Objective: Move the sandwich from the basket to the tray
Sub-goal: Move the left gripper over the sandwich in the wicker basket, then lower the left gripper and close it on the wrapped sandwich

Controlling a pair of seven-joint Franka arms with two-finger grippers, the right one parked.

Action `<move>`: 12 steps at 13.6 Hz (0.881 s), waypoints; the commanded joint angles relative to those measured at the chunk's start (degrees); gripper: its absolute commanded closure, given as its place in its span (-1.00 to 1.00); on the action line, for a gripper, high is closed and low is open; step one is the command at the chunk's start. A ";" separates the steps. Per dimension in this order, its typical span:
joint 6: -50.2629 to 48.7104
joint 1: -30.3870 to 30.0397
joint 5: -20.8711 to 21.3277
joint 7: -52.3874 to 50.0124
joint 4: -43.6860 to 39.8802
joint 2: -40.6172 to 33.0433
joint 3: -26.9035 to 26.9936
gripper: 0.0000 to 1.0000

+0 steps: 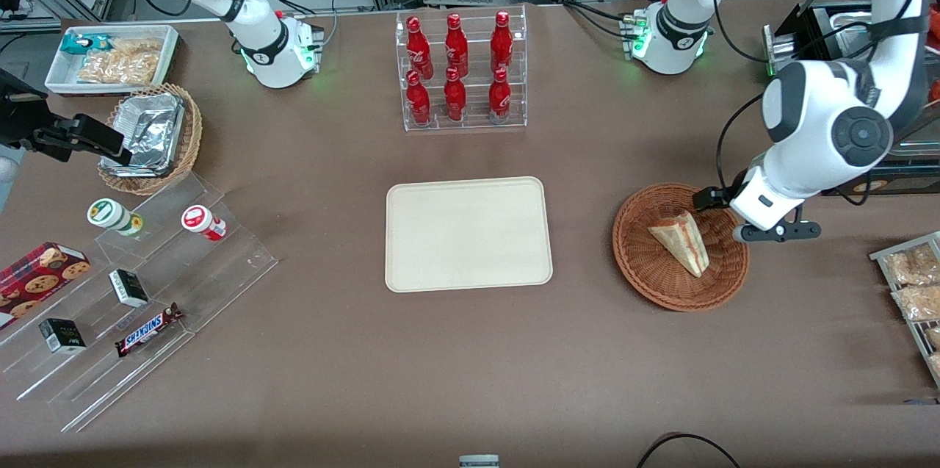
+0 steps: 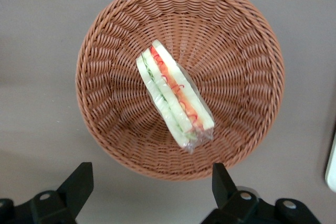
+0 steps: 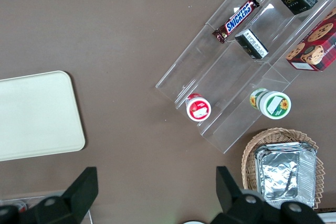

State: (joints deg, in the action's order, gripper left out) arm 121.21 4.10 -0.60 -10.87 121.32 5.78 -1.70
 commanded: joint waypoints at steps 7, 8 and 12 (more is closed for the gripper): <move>11.85 4.07 0.95 -41.30 2.34 5.46 0.12 -1.00; 11.94 3.99 0.95 -42.20 2.25 6.08 0.12 -1.00; 13.08 3.46 0.95 -42.39 2.08 8.54 0.38 -1.00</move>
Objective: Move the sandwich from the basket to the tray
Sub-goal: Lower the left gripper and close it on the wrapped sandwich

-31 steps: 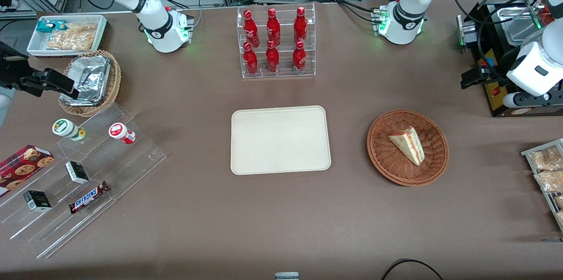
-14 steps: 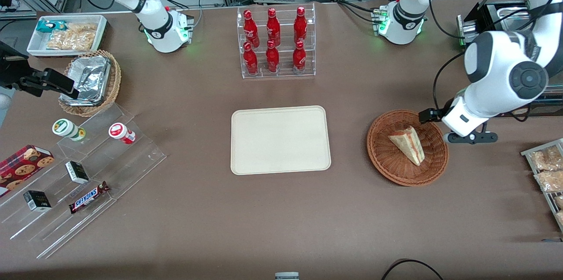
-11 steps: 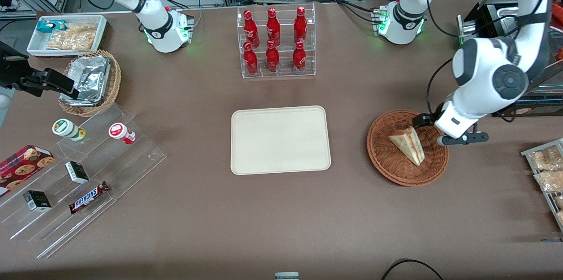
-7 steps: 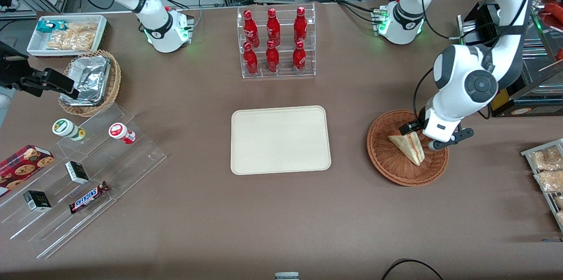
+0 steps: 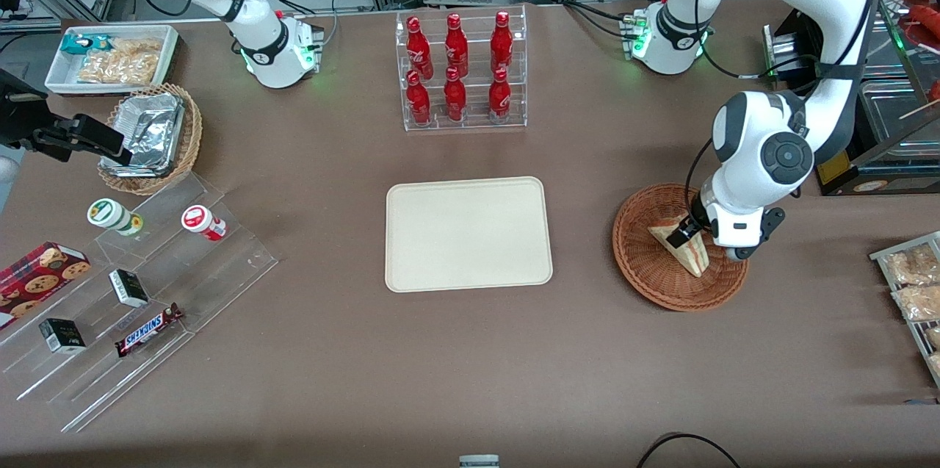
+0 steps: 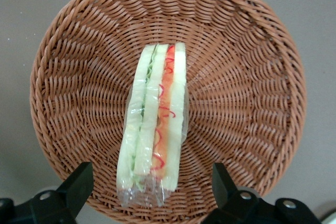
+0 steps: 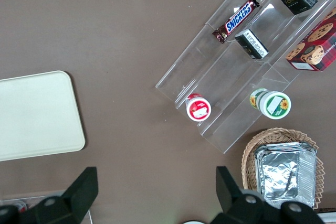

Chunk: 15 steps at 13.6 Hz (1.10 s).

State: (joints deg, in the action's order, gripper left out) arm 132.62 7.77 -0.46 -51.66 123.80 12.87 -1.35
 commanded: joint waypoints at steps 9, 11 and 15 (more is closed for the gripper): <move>3.26 -0.30 0.11 -1.60 -0.23 4.98 0.21 0.66; 2.56 -0.30 0.20 -0.64 -0.23 4.45 0.21 0.86; -4.98 -0.13 0.73 3.75 -4.25 1.64 0.12 0.92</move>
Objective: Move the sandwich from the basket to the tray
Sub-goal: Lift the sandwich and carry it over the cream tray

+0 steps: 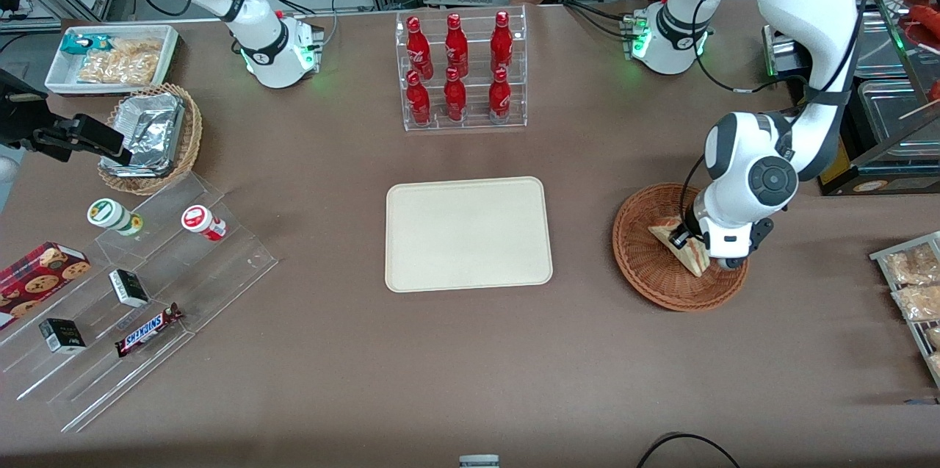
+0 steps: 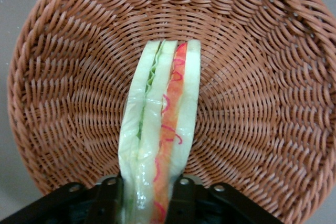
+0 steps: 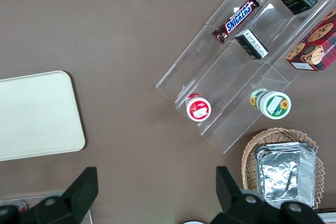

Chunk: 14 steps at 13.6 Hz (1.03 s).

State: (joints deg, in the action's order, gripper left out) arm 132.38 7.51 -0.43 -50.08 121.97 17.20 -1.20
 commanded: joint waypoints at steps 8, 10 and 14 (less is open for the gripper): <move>-18.74 10.22 -0.36 20.02 -15.36 0.10 -1.43 0.91; -18.65 14.00 -0.36 17.75 -18.16 2.47 -1.43 0.92; -18.56 20.68 -4.92 14.75 -26.06 10.02 -1.43 0.93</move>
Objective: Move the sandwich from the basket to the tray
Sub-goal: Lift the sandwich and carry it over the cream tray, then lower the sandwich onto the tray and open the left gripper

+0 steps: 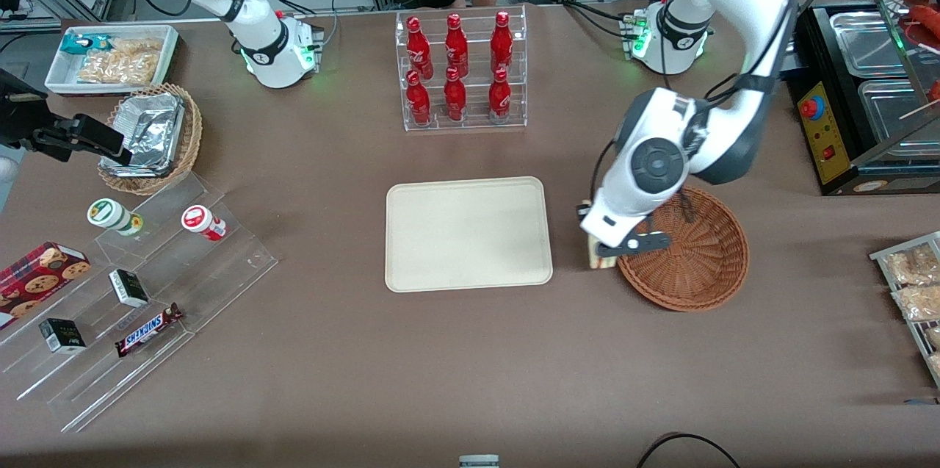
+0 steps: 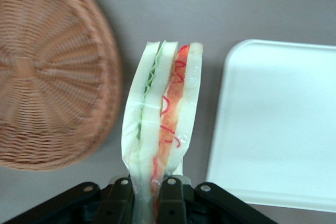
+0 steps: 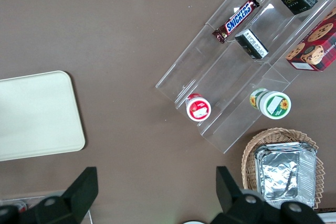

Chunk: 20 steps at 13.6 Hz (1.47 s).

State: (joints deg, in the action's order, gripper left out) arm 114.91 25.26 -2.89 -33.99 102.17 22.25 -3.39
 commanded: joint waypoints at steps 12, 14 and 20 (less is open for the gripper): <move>-0.74 17.63 -3.00 -17.43 -29.91 25.02 0.75 0.95; -0.74 18.24 -2.91 -18.65 -32.11 26.78 0.75 0.95; 0.66 20.00 -0.01 -22.26 -32.74 28.46 0.93 0.90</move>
State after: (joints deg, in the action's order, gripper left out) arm 115.33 44.50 -3.90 -54.76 71.53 49.58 -3.35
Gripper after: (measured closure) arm 0.850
